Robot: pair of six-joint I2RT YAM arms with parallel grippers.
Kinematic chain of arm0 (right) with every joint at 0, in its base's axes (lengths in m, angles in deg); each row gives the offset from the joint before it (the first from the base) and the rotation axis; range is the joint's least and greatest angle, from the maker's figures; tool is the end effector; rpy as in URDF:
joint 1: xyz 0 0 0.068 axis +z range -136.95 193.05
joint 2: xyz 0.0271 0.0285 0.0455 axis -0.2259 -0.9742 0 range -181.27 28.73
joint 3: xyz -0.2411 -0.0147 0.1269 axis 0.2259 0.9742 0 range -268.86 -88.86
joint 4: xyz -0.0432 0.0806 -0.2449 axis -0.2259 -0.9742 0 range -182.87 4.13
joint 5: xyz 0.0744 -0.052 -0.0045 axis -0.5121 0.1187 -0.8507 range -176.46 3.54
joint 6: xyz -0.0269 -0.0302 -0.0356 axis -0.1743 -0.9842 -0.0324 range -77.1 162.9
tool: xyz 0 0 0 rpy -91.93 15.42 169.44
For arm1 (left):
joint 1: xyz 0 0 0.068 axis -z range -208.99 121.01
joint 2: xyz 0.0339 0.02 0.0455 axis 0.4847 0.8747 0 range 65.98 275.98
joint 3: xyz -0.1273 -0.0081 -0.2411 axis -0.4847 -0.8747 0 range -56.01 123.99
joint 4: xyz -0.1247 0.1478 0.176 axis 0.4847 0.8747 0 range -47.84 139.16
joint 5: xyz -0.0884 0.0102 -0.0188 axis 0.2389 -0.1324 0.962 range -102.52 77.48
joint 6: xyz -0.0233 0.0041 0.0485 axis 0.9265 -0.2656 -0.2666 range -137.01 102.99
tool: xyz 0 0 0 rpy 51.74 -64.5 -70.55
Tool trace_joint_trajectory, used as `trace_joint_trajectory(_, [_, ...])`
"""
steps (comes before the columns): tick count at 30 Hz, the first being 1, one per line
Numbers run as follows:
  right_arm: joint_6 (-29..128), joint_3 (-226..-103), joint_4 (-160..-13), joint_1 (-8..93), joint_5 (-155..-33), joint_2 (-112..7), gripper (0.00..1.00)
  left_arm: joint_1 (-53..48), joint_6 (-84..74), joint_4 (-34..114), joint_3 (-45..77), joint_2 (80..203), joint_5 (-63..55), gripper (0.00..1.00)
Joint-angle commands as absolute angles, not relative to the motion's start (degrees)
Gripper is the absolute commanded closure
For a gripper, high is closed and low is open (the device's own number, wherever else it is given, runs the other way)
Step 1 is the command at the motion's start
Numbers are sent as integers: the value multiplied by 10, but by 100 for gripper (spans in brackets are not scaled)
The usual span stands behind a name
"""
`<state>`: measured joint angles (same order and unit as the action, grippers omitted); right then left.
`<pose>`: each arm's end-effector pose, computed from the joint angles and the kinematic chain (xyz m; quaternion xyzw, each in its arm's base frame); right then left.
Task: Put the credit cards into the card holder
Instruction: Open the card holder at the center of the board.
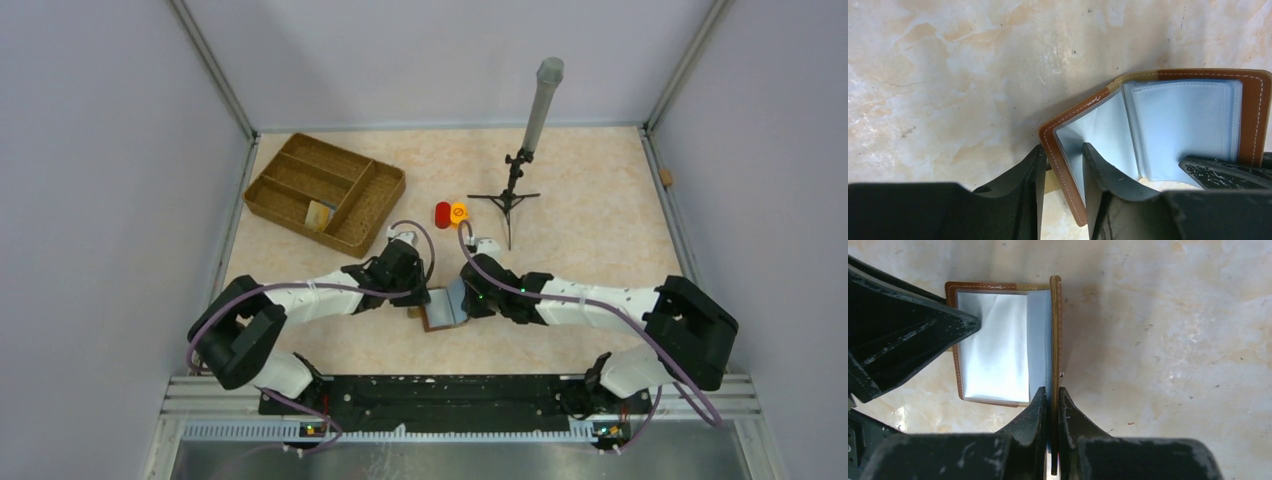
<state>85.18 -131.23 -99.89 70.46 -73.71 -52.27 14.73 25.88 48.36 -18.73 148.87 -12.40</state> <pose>0.1539 0.2261 0.1818 -0.0887 0.9380 0.1754 0.2856 0.1946 -0.1862 0.1562 0.0072 0.9449 -0.2251 0.2374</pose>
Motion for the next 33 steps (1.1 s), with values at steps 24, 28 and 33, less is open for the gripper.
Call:
trace_joint_trajectory(24, [803,-1256,-1084,619,-733,-359,33,191,246,517,-146,1472,-174,64])
trace_joint_trajectory(28, [797,-1275,-1096,619,-736,-348,34,190,242,540,-132,1433,-174,50])
trace_joint_trajectory(33, [786,-1289,-1089,619,-751,-328,37,190,232,559,-114,1399,-170,43])
